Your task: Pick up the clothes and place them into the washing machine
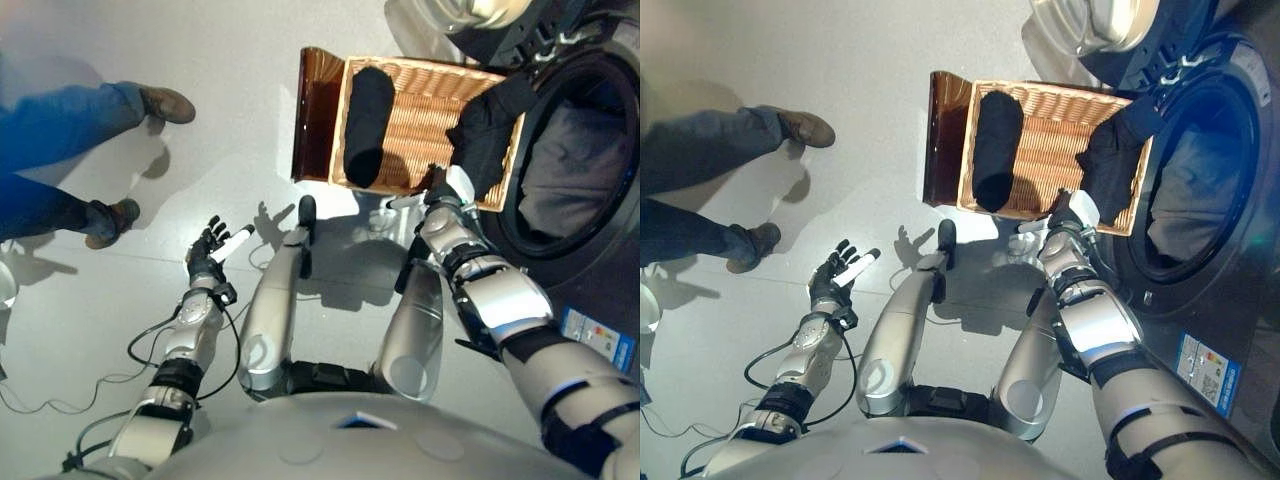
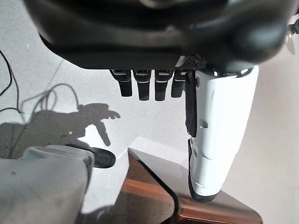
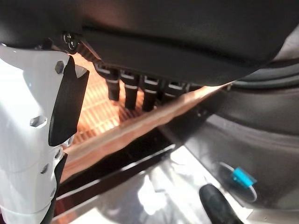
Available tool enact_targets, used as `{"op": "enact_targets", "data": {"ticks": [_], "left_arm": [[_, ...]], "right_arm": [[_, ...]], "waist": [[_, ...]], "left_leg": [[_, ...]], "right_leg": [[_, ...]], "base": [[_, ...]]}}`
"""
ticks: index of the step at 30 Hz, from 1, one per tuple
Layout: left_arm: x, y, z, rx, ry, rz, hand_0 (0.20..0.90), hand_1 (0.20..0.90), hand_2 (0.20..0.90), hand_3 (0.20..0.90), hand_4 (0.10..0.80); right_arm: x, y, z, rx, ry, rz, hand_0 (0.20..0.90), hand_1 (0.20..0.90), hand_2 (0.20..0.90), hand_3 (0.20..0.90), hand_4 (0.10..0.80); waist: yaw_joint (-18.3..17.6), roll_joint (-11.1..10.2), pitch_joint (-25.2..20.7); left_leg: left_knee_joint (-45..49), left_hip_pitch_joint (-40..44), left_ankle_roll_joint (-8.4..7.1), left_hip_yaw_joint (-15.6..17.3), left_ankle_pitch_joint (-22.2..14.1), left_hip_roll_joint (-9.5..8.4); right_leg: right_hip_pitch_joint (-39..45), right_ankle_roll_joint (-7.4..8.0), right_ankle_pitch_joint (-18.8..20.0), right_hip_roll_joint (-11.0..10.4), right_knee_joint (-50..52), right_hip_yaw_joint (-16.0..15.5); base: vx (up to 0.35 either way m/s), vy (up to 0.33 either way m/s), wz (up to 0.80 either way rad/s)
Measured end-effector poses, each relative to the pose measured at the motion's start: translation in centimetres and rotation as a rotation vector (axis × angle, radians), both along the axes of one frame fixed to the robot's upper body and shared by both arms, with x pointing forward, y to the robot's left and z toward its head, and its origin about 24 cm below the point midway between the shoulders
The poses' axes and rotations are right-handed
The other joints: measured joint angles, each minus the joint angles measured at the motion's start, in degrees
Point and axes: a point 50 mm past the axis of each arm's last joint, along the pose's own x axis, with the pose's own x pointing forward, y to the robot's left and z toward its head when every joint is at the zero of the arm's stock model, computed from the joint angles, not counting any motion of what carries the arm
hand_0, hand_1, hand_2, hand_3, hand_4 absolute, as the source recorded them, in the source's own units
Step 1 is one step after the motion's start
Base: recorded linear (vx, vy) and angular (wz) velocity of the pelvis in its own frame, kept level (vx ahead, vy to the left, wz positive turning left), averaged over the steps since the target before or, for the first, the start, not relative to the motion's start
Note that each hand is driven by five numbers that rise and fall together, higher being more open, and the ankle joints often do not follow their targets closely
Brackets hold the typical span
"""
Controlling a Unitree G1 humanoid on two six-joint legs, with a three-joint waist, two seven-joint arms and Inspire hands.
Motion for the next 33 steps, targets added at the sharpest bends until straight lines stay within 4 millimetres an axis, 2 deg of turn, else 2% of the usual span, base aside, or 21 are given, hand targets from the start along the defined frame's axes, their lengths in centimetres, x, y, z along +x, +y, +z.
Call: {"op": "enact_targets", "data": {"ticks": [3, 7, 9, 10, 11, 12, 16, 17, 24, 33], "left_arm": [[-0.1, 0.2, 0.0, 0.004, 0.004, -0.001, 0.900, 0.900, 0.900, 0.900, 0.800], [-0.4, 0.2, -0.2, 0.005, 0.011, 0.000, 0.900, 0.900, 0.900, 0.900, 0.800], [-0.2, 0.3, 0.0, 0.008, 0.002, -0.001, 0.900, 0.900, 0.900, 0.900, 0.800], [0.1, 0.6, 0.4, 0.018, -0.016, -0.004, 0.900, 0.900, 0.900, 0.900, 0.800], [0.0, 0.5, 0.3, 0.017, -0.011, -0.004, 0.900, 0.900, 0.900, 0.900, 0.800], [-0.2, 0.5, 0.2, 0.015, -0.004, -0.002, 0.900, 0.900, 0.900, 0.900, 0.800], [-0.2, 0.9, 0.3, 0.023, -0.009, 0.010, 0.900, 0.900, 0.900, 0.900, 0.800], [-0.3, 0.9, 0.3, 0.024, -0.007, 0.012, 0.900, 0.900, 0.900, 0.900, 0.800], [-0.3, 0.8, 0.2, 0.024, -0.001, 0.010, 0.900, 0.900, 0.900, 0.900, 0.800], [-0.4, 1.0, -0.2, 0.048, 0.020, 0.013, 0.900, 0.900, 0.900, 0.900, 0.800]], "right_arm": [[0.2, -0.2, 0.4, 0.007, -0.016, -0.007, 0.900, 0.900, 0.900, 0.900, 0.800], [0.3, -0.7, 0.7, 0.017, -0.030, -0.027, 0.900, 0.900, 0.900, 0.900, 0.800], [0.3, -0.9, 0.8, 0.015, -0.034, -0.034, 0.900, 0.900, 0.900, 0.900, 0.800], [0.4, -0.9, 1.0, 0.014, -0.042, -0.033, 0.900, 0.900, 0.900, 0.900, 0.800], [0.5, -1.0, 1.1, 0.010, -0.046, -0.035, 0.900, 0.900, 0.900, 0.900, 0.800], [0.6, -1.0, 1.3, 0.009, -0.053, -0.033, 0.900, 0.900, 0.900, 0.900, 0.800], [0.6, -1.0, 1.3, 0.008, -0.061, -0.040, 0.900, 0.900, 0.900, 0.900, 0.800], [0.7, -1.0, 1.4, 0.009, -0.068, -0.044, 0.900, 0.900, 0.900, 0.900, 0.800], [0.7, -0.6, 1.3, 0.025, -0.067, -0.043, 0.900, 0.900, 0.900, 0.900, 0.800], [0.5, -1.2, 1.2, 0.035, -0.066, -0.074, 0.900, 0.900, 0.900, 0.900, 0.800]], "waist": [[-0.1, 0.0, 0.0], [-0.1, -0.1, 0.0], [-0.1, -0.1, 0.0], [-0.3, -0.3, 0.1], [-0.2, -0.5, 0.2], [0.2, -0.4, 0.3], [-0.2, -0.5, 0.4], [-0.2, -0.6, 0.4], [-0.3, -0.6, 0.4], [-0.1, -0.9, 0.2]], "left_leg": [[-0.7, -0.6, -0.02, 0.0, 0.0, 0.42], [0.7, -1.6, -1.08, -0.1, -0.8, 0.45], [-0.3, -1.7, -1.13, 0.0, -0.9, 0.40], [0.2, -2.4, -2.05, 0.1, -1.4, 0.08], [7.7, -3.8, -2.95, 0.0, -3.9, -0.58], [8.7, -3.6, 0.50, -0.6, -5.4, -1.04], [7.6, -3.5, 0.38, -0.5, -4.9, -0.84], [7.1, -3.5, 0.32, -0.5, -4.9, -0.64], [4.3, -2.3, -1.10, -1.3, -2.3, -0.36], [0.4, 0.9, -0.99, -1.8, -1.9, 0.13]], "right_leg": [[-0.4, -0.03, 0.0, 0.5, -0.3, -0.1], [-0.8, -0.03, 0.0, 0.5, -0.4, 0.0], [-1.2, -0.71, -0.3, 0.6, -0.4, 0.0], [-1.8, -1.06, -0.7, 0.0, -0.6, 0.2], [-2.6, -0.91, -0.6, -0.6, 0.7, -0.1], [-3.2, -0.86, -0.6, -0.5, 1.3, 0.3], [-3.0, -1.24, -0.2, -0.5, 1.6, 0.0], [-3.0, -0.89, -0.5, -0.5, 1.6, -0.4], [-2.4, -1.38, -0.2, 0.4, 1.4, -1.7], [0.9, -1.51, -0.1, 0.4, -1.2, -3.1]], "base": [[-0.005, -0.028, 0.03], [0.033, -0.023, -0.01], [-0.005, -0.009, 0.13], [-0.003, -0.018, 0.21], [0.084, -0.029, 0.01], [0.003, -0.016, -0.20], [0.006, -0.017, 0.09], [0.012, -0.007, 0.16], [-0.025, -0.005, 0.05], [0.008, -0.003, 0.03]]}}
